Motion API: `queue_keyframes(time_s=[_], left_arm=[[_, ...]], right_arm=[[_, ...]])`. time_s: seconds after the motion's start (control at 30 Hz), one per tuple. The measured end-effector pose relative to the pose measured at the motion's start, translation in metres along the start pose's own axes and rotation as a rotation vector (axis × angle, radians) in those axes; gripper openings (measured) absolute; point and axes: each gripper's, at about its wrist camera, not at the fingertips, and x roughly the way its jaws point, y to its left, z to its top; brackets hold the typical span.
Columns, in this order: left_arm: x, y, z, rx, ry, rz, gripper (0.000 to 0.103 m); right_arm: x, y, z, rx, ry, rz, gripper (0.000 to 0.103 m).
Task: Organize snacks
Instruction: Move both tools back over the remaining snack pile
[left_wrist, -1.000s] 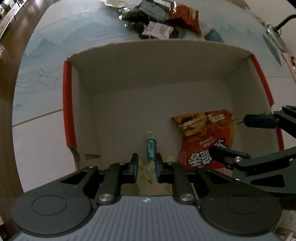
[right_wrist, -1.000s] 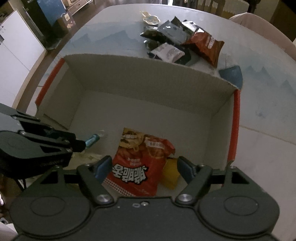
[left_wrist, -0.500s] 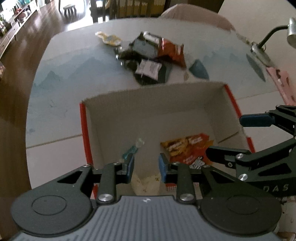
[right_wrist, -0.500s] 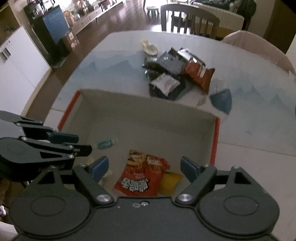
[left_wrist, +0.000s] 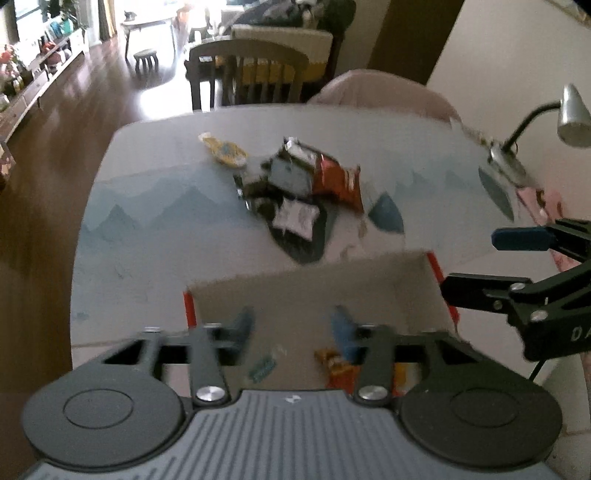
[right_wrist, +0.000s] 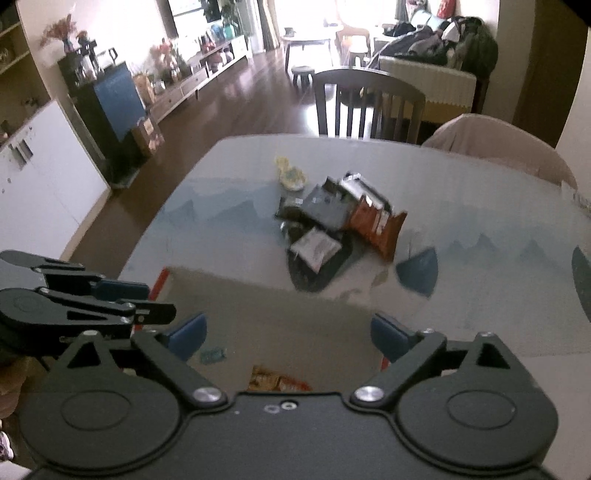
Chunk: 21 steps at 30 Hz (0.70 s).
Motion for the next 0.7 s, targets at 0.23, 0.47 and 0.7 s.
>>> queue_keyframes(time_s=[0.23, 0.47, 0.7], left_arm=[[-0.003, 0.011, 0.034, -0.05, -0.062, 0.006, 0.077], [0.009, 0.032, 0.082, -0.137, -0.111, 0.025, 0.084], [0.043, 0.045, 0.134, -0.11, -0.063, 0.091, 0.084]], right_arm=[[0.003, -0.022, 0.03, 0.005, -0.034, 0.025, 0.1], [0.029, -0.057, 0.076, 0.031, -0.04, 0.019, 0.103], [0.086, -0.08, 0.107, -0.092, 0.034, -0.016, 0.103]])
